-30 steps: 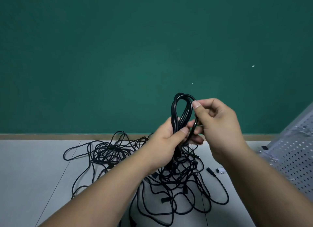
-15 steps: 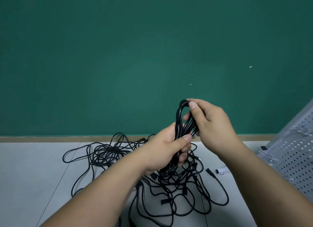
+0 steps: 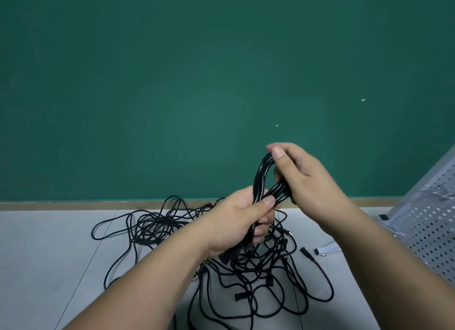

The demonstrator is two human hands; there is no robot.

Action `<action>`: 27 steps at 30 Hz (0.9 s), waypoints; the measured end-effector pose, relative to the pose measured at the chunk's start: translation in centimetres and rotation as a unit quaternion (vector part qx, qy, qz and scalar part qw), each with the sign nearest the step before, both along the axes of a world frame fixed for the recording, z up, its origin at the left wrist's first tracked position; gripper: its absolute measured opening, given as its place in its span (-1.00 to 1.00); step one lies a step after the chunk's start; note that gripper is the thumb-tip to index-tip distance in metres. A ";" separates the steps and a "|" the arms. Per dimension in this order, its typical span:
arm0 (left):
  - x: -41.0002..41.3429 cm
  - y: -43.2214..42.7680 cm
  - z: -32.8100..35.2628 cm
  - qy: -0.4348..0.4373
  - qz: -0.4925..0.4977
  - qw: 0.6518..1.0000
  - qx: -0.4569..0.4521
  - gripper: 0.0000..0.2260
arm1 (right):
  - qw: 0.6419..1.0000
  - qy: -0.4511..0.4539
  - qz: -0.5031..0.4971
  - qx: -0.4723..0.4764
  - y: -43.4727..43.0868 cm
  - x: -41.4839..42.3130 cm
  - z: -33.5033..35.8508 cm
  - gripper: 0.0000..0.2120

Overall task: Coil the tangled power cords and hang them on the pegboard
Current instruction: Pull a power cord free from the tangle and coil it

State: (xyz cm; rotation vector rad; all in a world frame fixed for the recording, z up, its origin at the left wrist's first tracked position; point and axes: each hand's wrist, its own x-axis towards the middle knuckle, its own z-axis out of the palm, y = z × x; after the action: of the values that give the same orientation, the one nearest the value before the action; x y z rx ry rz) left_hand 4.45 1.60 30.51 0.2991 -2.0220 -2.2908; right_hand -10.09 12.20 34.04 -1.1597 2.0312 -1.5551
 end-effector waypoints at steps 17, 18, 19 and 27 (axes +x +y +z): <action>0.1 0.1 -1.0 -0.021 0.085 0.910 -0.405 -0.84 | 0.998 0.013 -0.051 -0.041 -0.8 -0.5 -1.7 -0.94; 0.1 0.0 -1.3 -0.010 0.099 0.925 -0.367 -0.88 | 0.999 0.008 -0.032 -0.034 -0.8 -0.5 -1.8 -0.89; 0.1 -0.1 -1.6 0.004 0.121 0.940 -0.320 -0.92 | 0.999 -0.010 -0.013 -0.028 -0.8 -0.4 -2.0 -0.80; -0.6 -2.1 0.9 0.118 0.307 0.943 0.053 -0.83 | 0.962 -0.064 0.176 0.197 -0.8 1.1 -5.0 -0.32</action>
State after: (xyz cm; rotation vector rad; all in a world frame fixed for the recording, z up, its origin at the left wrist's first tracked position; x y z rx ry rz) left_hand 3.88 -0.46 31.36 0.5432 -1.4263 -1.9266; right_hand -8.96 11.37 29.05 -1.1487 1.8157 -0.9742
